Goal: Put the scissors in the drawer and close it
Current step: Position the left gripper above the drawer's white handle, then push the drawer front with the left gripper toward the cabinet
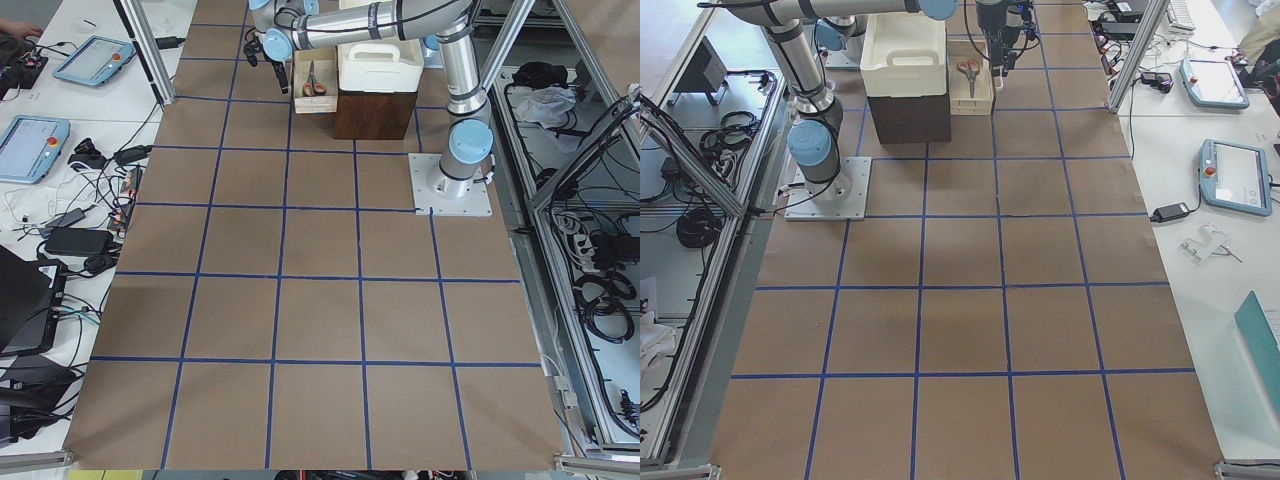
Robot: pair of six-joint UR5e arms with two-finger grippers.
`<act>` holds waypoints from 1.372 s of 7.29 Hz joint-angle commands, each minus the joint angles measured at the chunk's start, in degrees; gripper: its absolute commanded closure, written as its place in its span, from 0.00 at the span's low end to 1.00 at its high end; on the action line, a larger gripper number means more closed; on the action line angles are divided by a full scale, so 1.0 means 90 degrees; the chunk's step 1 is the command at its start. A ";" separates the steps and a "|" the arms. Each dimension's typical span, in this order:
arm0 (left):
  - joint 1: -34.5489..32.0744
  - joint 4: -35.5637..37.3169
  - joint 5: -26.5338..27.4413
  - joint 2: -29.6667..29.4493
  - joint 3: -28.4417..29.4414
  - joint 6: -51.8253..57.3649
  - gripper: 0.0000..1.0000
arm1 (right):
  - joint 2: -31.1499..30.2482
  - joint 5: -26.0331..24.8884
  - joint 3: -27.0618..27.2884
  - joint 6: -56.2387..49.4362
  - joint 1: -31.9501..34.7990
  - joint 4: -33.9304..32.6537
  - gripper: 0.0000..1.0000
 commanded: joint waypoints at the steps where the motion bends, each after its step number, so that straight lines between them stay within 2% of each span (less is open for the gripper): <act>1: 0.0000 -0.0210 -0.0059 0.0015 -0.0009 -0.0007 0.00 | -0.0005 -0.0010 0.0000 0.0000 0.0000 0.0003 0.00; 3: 0.0009 -0.0503 -0.0108 0.0122 -0.0009 -0.0132 0.00 | -0.0025 0.0087 0.0039 0.0000 0.0000 -0.0007 0.00; 7: 0.0116 -0.0427 -0.0264 0.0016 0.0088 -0.0329 0.00 | -0.0035 0.0087 0.0039 0.0273 0.0000 0.0022 0.00; 9: 0.0117 -0.0348 -0.0196 -0.0062 0.0079 -0.0300 0.00 | -0.0025 0.0516 0.0039 0.0264 0.0000 0.0022 0.00; 10: 0.0068 -0.0387 -0.0196 -0.0043 0.0060 -0.0300 0.00 | -0.0034 0.0430 0.0039 0.0264 0.0000 0.0042 0.00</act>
